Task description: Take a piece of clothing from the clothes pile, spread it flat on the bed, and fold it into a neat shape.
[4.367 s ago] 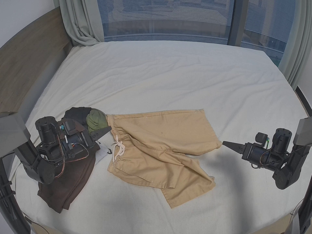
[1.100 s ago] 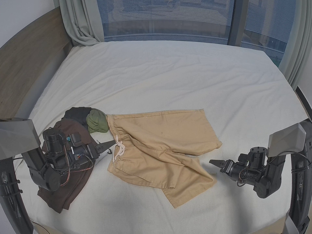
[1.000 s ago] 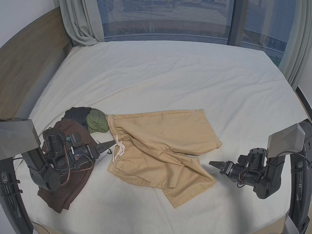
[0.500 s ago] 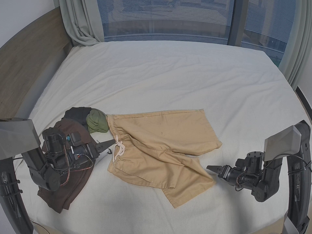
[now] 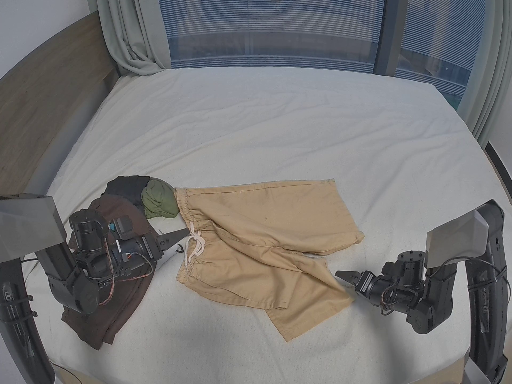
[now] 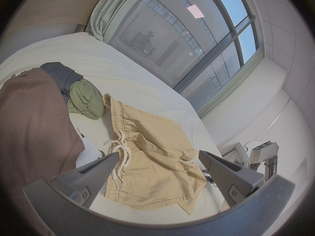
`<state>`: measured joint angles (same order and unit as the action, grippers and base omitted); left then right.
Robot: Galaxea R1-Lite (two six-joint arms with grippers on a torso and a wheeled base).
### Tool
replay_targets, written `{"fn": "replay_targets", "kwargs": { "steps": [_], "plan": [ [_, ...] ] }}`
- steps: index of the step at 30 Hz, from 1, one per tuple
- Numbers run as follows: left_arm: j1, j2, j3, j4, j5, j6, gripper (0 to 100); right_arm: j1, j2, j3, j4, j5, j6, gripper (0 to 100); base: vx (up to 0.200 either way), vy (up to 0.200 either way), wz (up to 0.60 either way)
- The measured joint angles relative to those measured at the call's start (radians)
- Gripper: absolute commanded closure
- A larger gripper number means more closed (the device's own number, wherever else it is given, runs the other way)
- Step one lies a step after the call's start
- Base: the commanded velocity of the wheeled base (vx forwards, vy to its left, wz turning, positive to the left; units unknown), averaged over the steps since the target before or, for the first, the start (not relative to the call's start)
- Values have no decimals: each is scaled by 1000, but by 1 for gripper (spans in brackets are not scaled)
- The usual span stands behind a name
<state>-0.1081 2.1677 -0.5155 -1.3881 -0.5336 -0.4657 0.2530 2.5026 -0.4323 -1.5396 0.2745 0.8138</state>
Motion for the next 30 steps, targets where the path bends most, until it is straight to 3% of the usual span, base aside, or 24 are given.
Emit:
{"fn": "replay_targets", "kwargs": {
  "steps": [13,14,30],
  "plan": [
    [0,0,0,-1,0,0,0,9,-3,4,4,1,19,0,0,0,0],
    [0,0,0,-1,0,0,0,10,-4,3,4,0,20,100,0,0,0],
    [0,0,0,-1,0,0,0,8,-4,1,3,-19,20,100,0,0,0]
  ]
}}
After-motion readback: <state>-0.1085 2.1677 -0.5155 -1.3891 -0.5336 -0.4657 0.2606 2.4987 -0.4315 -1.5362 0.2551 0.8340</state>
